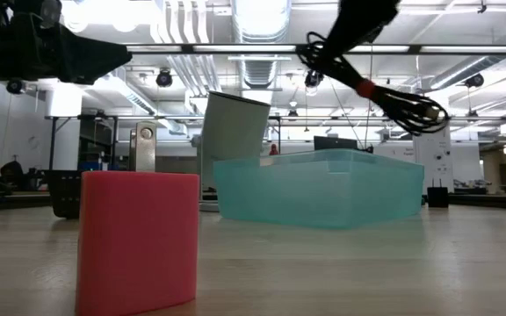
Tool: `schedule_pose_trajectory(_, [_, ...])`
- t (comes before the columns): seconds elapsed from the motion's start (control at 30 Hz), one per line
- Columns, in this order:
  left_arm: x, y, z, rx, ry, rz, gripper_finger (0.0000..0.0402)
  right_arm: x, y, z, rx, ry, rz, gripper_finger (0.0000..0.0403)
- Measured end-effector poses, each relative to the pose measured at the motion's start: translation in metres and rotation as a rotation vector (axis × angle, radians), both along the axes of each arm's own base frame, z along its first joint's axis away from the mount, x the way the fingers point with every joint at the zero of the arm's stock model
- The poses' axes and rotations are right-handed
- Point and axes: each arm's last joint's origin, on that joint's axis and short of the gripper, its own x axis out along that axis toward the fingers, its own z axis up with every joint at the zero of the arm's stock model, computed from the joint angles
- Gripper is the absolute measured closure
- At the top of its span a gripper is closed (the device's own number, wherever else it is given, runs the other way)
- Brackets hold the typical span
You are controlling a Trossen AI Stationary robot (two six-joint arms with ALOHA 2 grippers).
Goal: Pick and place items into bin
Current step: Put the black charger cable into the green bin
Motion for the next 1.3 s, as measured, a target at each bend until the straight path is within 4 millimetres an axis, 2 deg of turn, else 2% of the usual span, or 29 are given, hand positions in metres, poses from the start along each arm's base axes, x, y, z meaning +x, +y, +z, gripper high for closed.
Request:
schedule_pose_trajectory(0.3, [0.0, 0.0, 0.003, 0.001, -0.025, 0.0, 0.0219, 0.015, -0.047, 0.009, 0.018, -0.08, -0.156, 0.039])
schedule_pose_trajectory(0.5, [-0.001, 0.0, 0.005, -0.001, -0.047, 0.0, 0.0219, 0.023, -0.067, 0.006, 0.069, -0.109, -0.182, 0.039])
schedule_pose_trajectory(0.83, [-0.001, 0.0, 0.005, 0.007, -0.055, 0.002, 0.0219, 0.022, -0.079, -0.016, 0.064, -0.058, -0.126, 0.039])
schedule_pose_trajectory(1.13, [-0.001, 0.0, 0.006, 0.008, -0.057, 0.002, 0.0219, 0.017, -0.083, -0.046, -0.002, 0.012, 0.042, 0.039])
schedule_pose_trajectory(1.3, [-0.001, 0.0, 0.006, 0.008, -0.057, 0.002, 0.0219, 0.017, -0.083, -0.049, -0.034, 0.022, 0.077, 0.039])
